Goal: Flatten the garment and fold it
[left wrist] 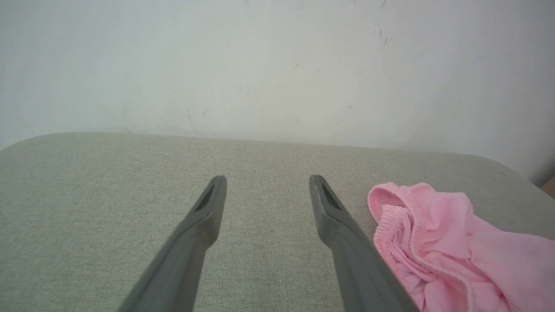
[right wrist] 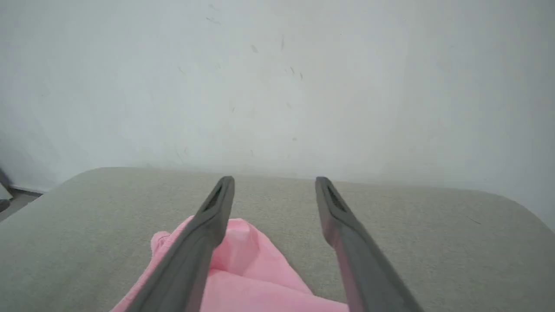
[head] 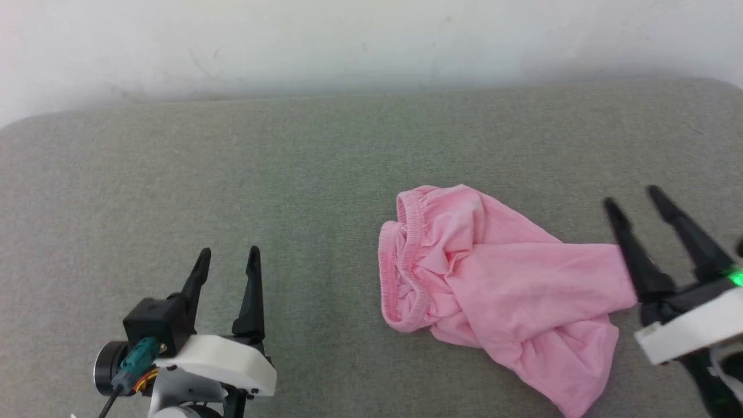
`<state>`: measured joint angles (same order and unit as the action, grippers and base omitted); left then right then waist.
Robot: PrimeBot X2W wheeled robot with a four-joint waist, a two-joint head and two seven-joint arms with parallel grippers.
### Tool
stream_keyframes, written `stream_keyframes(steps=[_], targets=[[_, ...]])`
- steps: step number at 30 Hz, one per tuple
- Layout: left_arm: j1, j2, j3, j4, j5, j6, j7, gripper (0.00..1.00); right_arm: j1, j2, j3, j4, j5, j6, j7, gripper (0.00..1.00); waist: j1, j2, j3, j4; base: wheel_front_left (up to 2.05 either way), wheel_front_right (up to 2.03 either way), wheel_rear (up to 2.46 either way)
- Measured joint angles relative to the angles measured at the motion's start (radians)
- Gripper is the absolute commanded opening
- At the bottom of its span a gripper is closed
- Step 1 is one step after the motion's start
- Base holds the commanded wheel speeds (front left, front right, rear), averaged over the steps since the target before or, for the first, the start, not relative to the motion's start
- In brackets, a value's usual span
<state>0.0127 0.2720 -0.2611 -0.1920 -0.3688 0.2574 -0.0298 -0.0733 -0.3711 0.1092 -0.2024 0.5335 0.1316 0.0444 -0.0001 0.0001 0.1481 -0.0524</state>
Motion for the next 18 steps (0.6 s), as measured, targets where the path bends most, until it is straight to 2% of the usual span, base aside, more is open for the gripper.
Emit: stream_keyframes(steps=[5, 9, 18], targets=[[-0.041, 0.007, -0.037, -0.009, 0.006, -0.004, 0.072, 1.0, 0.092, 0.035, -0.16, -0.08, -0.067, 0.0, 0.043, 1.0, -0.0001, 0.0, -0.01, -0.027, 0.0, 0.0, 0.0], [-0.133, -0.006, -0.112, 0.006, 0.01, -0.039, 0.185, 1.0, 0.147, 0.061, -0.233, -0.145, -0.092, 0.0, 0.079, 1.0, 0.0, 0.0, -0.006, -0.048, 0.0, 0.0, 0.0], [-0.316, -0.066, -0.298, 0.149, -0.002, -0.13, 0.528, 1.0, 0.18, 0.1, -0.243, -0.196, -0.102, 0.0, 0.12, 1.0, 0.0002, 0.0, 0.029, -0.098, 0.0, 0.0, 0.0]])
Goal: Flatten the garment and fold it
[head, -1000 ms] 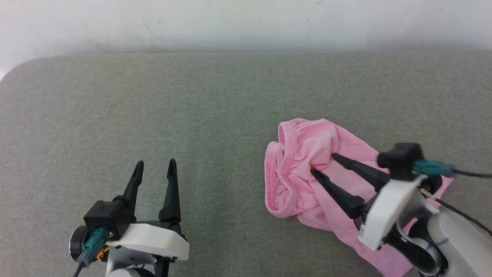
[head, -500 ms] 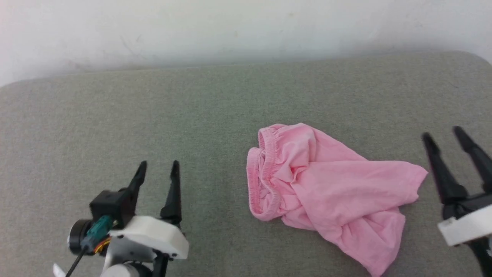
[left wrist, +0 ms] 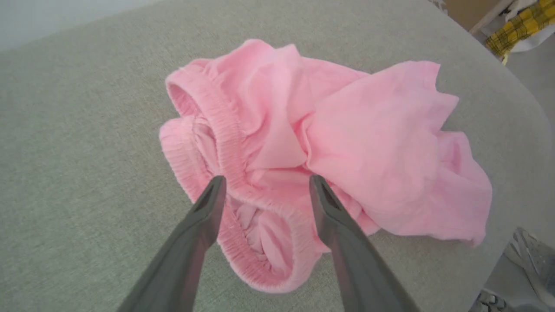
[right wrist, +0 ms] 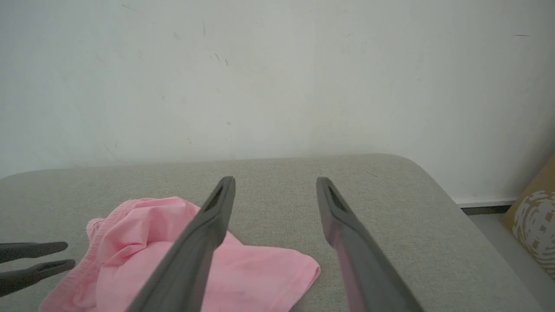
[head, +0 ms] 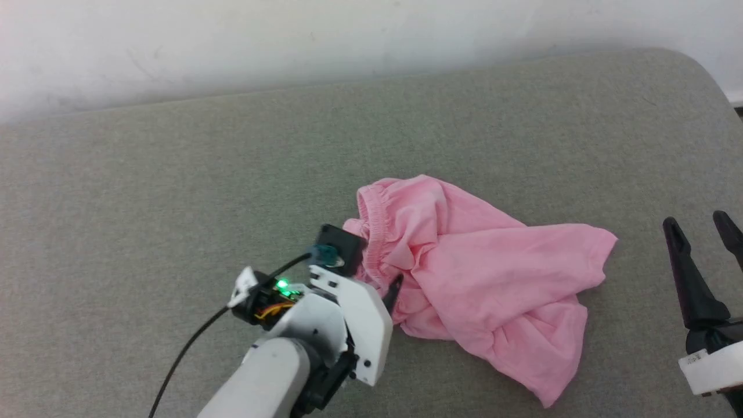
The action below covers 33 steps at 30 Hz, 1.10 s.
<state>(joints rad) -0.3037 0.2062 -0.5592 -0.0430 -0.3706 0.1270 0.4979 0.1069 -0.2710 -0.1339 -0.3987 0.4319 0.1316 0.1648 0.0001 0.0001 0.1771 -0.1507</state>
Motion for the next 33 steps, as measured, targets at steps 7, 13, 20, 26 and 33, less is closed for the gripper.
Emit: stream_keyframes(steps=[7, 13, 20, 26, 33], targets=[[-0.053, 0.009, -0.085, 0.135, -0.008, -0.047, 0.231, 1.0, 0.0, 0.015, 0.01, 0.0, 0.001, 0.0, 0.001, 1.0, 0.0, 0.0, 0.035, -0.026, 0.0, 0.0, 0.0], [-0.075, 0.02, -0.103, 0.165, -0.05, -0.084, 0.331, 0.31, 0.0, 0.019, 0.009, 0.004, 0.008, 0.0, -0.003, 1.0, 0.0, 0.0, 0.041, -0.017, 0.0, 0.0, 0.0], [-0.027, 0.061, -0.067, 0.081, -0.05, -0.063, 0.219, 0.0, 0.0, 0.02, 0.007, 0.006, 0.007, 0.0, 0.0, 1.0, 0.0, 0.0, 0.016, 0.009, 0.0, 0.0, 0.0], [0.105, 0.186, 0.049, -0.135, -0.041, 0.043, 0.178, 0.0, 0.015, 0.021, 0.008, -0.002, 0.001, 0.0, 0.022, 1.0, 0.0, 0.0, -0.021, 0.038, 0.0, 0.0, 0.0], [0.492, 0.262, 0.18, -0.347, -0.065, 0.254, 0.174, 0.0, 0.052, 0.032, 0.002, -0.012, 0.0, 0.0, 0.045, 1.0, -0.0002, 0.0, -0.044, 0.072, 0.0, 0.0, 0.0]])
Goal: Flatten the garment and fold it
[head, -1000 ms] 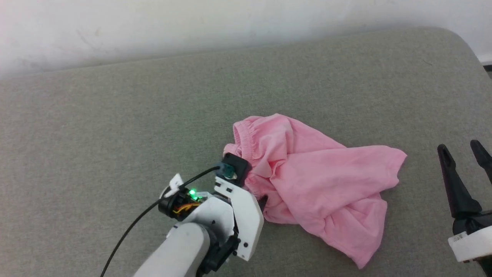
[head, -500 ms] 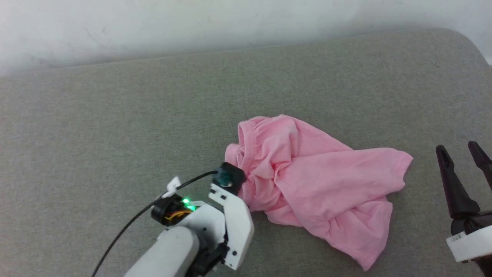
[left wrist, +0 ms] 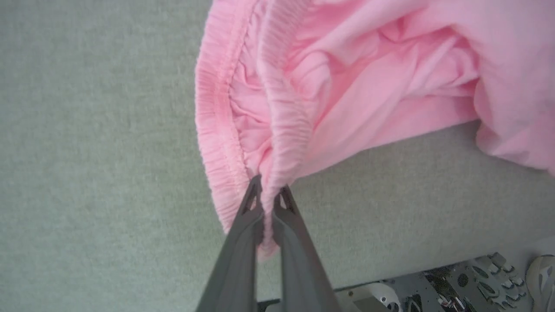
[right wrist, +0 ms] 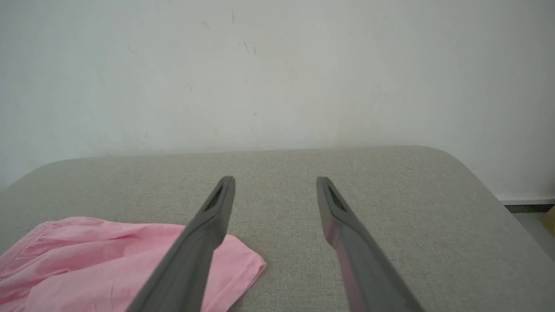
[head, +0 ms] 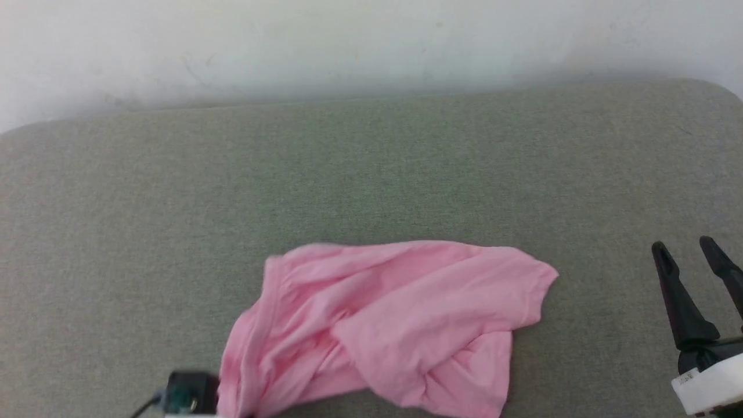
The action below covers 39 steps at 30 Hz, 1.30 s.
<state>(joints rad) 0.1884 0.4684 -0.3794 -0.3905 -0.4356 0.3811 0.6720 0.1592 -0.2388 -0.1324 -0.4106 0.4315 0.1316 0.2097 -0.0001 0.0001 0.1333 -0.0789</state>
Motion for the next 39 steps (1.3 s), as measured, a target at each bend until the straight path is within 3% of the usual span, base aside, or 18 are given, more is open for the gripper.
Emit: stream_keyframes(steps=[3, 6, 7, 8, 16, 21, 24, 32, 39], targets=[[0.131, -0.007, 0.026, -0.02, -0.032, 0.046, -0.025, 0.0, 0.008, 0.002, -0.001, -0.008, 0.0, 0.0, 0.006, 1.0, 0.0, 0.0, 0.005, 0.014, 0.0, 0.0, 0.0], [0.197, -0.038, 0.034, -0.018, -0.081, 0.052, -0.061, 0.0, 0.01, 0.0, 0.0, -0.013, -0.001, 0.0, 0.01, 1.0, 0.0, 0.0, 0.015, 0.024, 0.0, 0.0, 0.0], [0.202, -0.055, 0.035, -0.016, -0.094, 0.051, -0.083, 0.26, 0.01, -0.001, 0.0, -0.015, -0.001, 0.0, 0.011, 1.0, 0.0001, 0.0, 0.017, 0.028, 0.0, 0.0, 0.0], [0.202, -0.069, 0.037, -0.012, -0.1, 0.049, -0.108, 1.0, 0.01, -0.002, 0.0, -0.016, -0.001, 0.0, 0.014, 1.0, 0.0001, 0.0, 0.019, 0.031, 0.0, 0.0, 0.0], [0.147, -0.118, 0.111, -0.071, -0.11, 0.016, -0.283, 1.0, 0.014, -0.01, 0.0, -0.036, -0.012, 0.0, 0.036, 1.0, 0.0002, 0.0, 0.001, 0.044, 0.0, 0.0, 0.0], [0.059, -0.046, 0.206, -0.133, -0.077, 0.009, -0.316, 1.0, 0.014, -0.01, -0.006, -0.06, -0.018, 0.0, 0.045, 1.0, 0.0, 0.0, -0.007, 0.046, 0.0, 0.0, 0.0], [-0.062, -0.011, 0.216, -0.121, -0.068, -0.038, -0.317, 1.0, 0.011, -0.009, -0.001, -0.067, -0.018, 0.0, 0.052, 1.0, 0.0001, 0.0, 0.003, 0.048, 0.0, 0.0, 0.0], [-0.377, 0.039, 0.106, 0.119, -0.133, -0.202, -0.124, 1.0, -0.035, -0.031, 0.009, -0.07, -0.014, 0.0, 0.052, 1.0, 0.0003, 0.0, 0.066, 0.039, 0.0, 0.0, 0.0], [-0.465, 0.067, 0.015, 0.245, -0.162, -0.264, 0.068, 1.0, -0.051, -0.035, 0.012, -0.039, 0.007, 0.0, 0.04, 1.0, 0.0003, 0.0, 0.112, 0.005, 0.0, 0.0, 0.0]])
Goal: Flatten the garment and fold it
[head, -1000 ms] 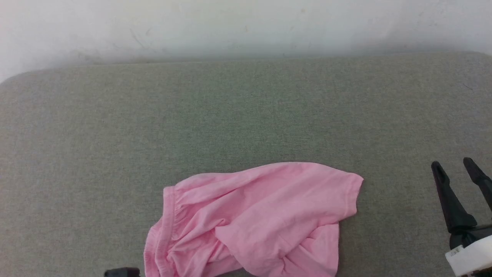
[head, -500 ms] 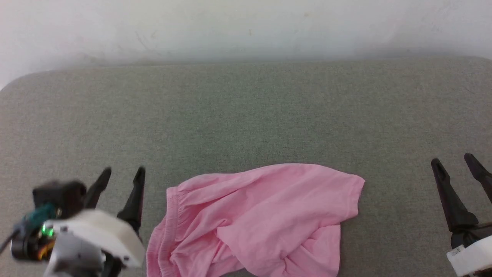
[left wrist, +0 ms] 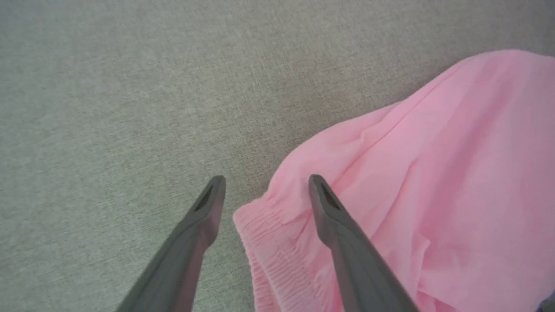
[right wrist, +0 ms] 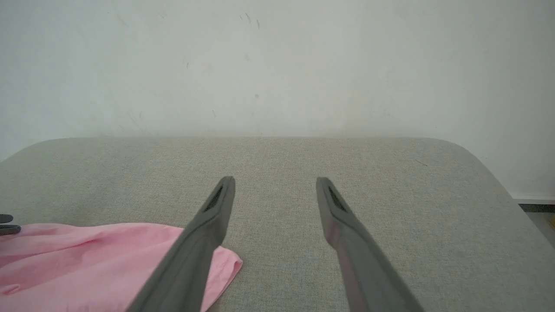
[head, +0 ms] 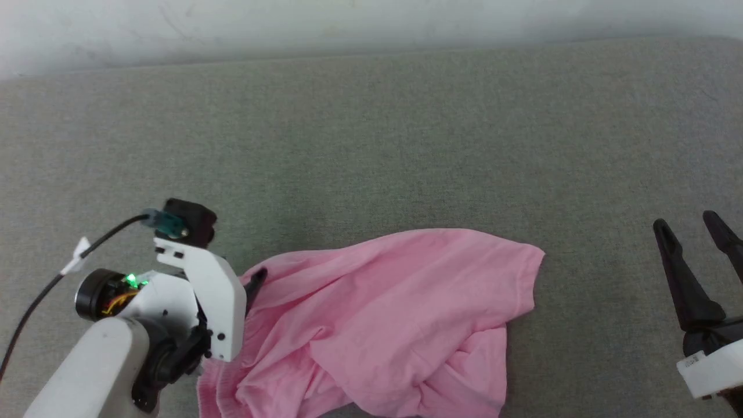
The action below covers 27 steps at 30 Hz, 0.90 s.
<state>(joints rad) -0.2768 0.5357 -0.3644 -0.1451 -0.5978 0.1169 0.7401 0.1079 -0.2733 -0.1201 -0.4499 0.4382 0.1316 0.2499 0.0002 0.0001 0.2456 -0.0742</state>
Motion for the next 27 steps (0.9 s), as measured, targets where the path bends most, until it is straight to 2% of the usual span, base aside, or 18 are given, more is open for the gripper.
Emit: stream_keyframes(steps=[12, 13, 14, 15, 16, 19, 21, 27], targets=[[-0.107, 0.017, -0.13, 0.119, 0.037, -0.065, 0.169, 1.0, -0.011, -0.004, -0.005, 0.023, 0.012, 0.0, -0.027, 1.0, -0.0002, 0.0, 0.063, -0.017, 0.0, 0.0, 0.0], [-0.115, 0.018, -0.139, 0.122, 0.04, -0.065, 0.18, 0.64, -0.013, -0.004, -0.006, 0.024, 0.012, 0.0, -0.028, 1.0, -0.0002, 0.0, 0.062, -0.017, 0.0, 0.0, 0.0], [-0.12, 0.017, -0.147, 0.125, 0.044, -0.067, 0.19, 0.37, -0.015, -0.005, -0.007, 0.027, 0.012, 0.0, -0.03, 1.0, -0.0002, 0.0, 0.06, -0.017, 0.0, 0.0, 0.0], [-0.121, 0.016, -0.153, 0.127, 0.044, -0.069, 0.199, 0.13, -0.017, -0.006, -0.007, 0.029, 0.012, 0.0, -0.03, 1.0, -0.0002, 0.0, 0.057, -0.016, 0.0, 0.0, 0.0], [-0.121, 0.008, -0.155, 0.129, 0.043, -0.069, 0.201, 0.0, -0.019, -0.006, -0.007, 0.03, 0.012, 0.0, -0.03, 1.0, -0.0002, 0.0, 0.054, -0.016, 0.0, 0.0, 0.0], [-0.109, -0.03, -0.15, 0.149, 0.024, -0.051, 0.175, 0.0, -0.021, -0.007, -0.008, 0.034, 0.012, 0.0, -0.03, 1.0, -0.0002, 0.0, 0.045, -0.012, 0.0, 0.0, 0.0], [-0.105, -0.036, -0.147, 0.164, 0.027, -0.045, 0.138, 0.0, -0.021, -0.008, -0.007, 0.036, 0.012, 0.0, -0.029, 1.0, -0.0003, 0.0, 0.038, -0.008, 0.0, 0.0, 0.0], [-0.086, -0.069, -0.113, 0.185, 0.042, -0.025, -0.029, 0.0, -0.05, -0.046, 0.017, 0.086, 0.046, 0.0, 0.007, 1.0, -0.0002, 0.0, 0.017, 0.009, 0.0, 0.0, 0.0]])
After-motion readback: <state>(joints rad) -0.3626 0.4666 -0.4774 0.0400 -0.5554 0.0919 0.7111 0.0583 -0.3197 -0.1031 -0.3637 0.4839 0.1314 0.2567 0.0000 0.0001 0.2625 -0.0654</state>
